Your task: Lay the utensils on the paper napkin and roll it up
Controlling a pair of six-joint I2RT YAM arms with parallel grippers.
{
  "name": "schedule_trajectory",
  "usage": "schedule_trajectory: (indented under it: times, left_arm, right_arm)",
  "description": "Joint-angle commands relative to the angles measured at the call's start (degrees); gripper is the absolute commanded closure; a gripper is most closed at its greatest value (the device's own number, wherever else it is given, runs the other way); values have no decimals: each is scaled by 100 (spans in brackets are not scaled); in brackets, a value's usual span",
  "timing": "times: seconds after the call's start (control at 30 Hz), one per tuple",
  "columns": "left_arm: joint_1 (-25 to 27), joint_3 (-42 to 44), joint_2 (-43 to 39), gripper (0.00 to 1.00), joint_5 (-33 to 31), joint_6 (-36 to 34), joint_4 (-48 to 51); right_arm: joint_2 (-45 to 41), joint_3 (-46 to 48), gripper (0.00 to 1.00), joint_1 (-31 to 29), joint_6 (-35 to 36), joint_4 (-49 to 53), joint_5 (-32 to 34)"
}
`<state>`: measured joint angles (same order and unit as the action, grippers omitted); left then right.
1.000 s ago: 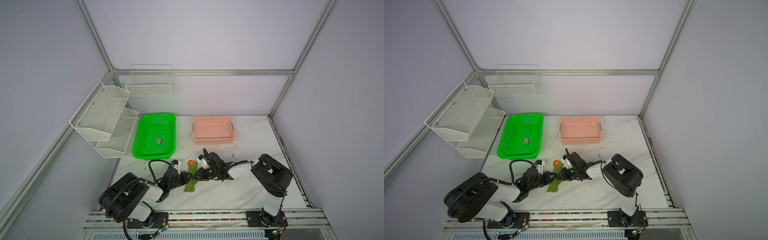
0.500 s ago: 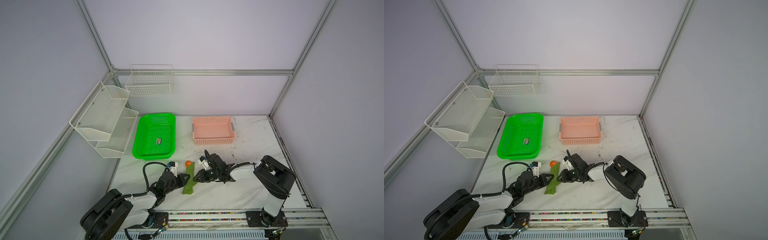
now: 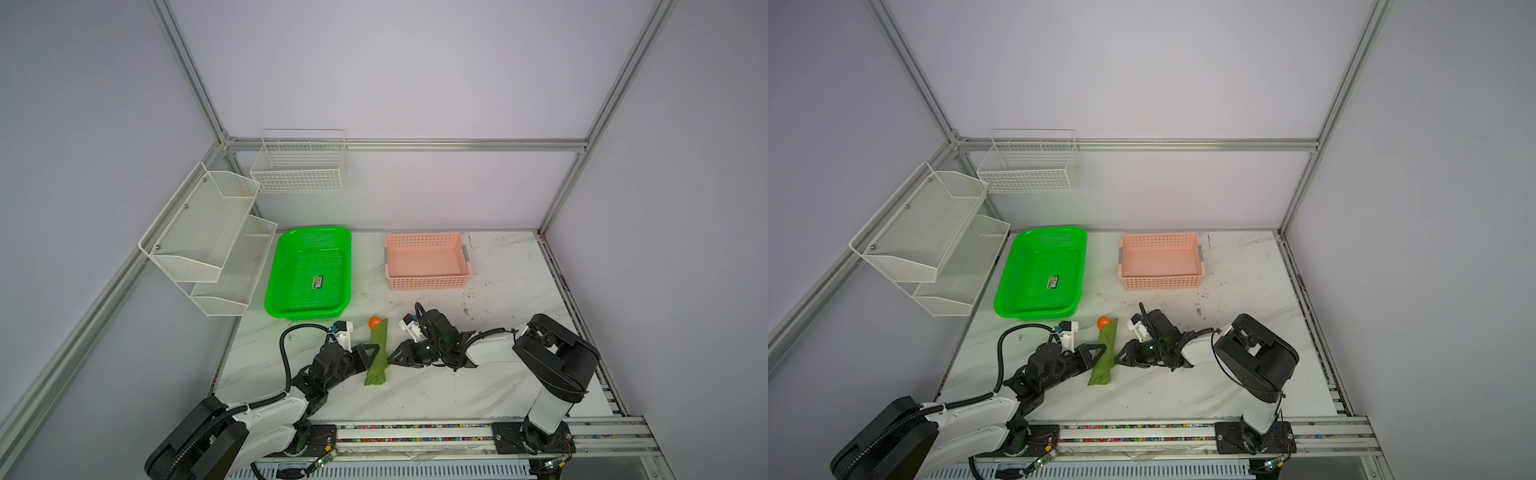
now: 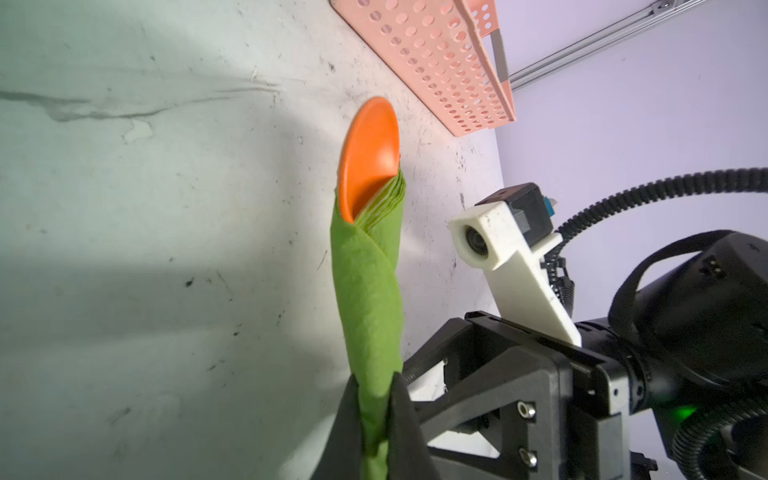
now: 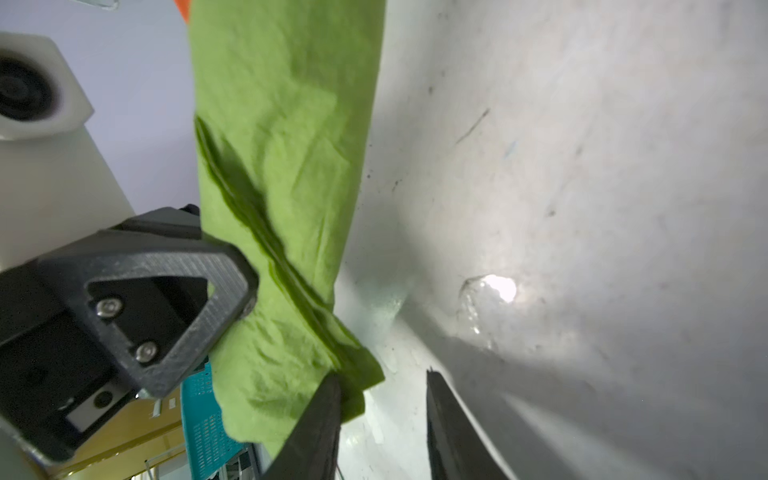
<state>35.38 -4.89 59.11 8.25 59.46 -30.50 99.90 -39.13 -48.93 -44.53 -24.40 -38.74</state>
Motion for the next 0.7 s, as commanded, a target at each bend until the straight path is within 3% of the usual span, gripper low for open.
schedule_trajectory:
  times: [0.0,0.13,0.37,0.43,0.5,0.67]
  left_arm:
    - [3,111,-380,95,-116,13,155]
    - [4,87,-1054,95,-255,-52,728]
    - [4,-83,-2358,96,-766,-376,1777]
    - [0,-96,-2532,96,-938,-445,1713]
    - [4,-149,-2604,96,-1088,-575,1597]
    - [2,-587,-2357,96,-1193,-871,1501]
  right_arm:
    - [-348,74,63,8,-160,-454,-202]
    - [-1071,236,58,325,-76,-199,-119]
    - [-2469,-304,41,556,753,1638,424]
    - [-2705,-430,38,490,743,1626,263]
    - [-2850,-670,27,263,836,1695,293]
    - [-2504,-1554,25,-431,1261,2344,692]
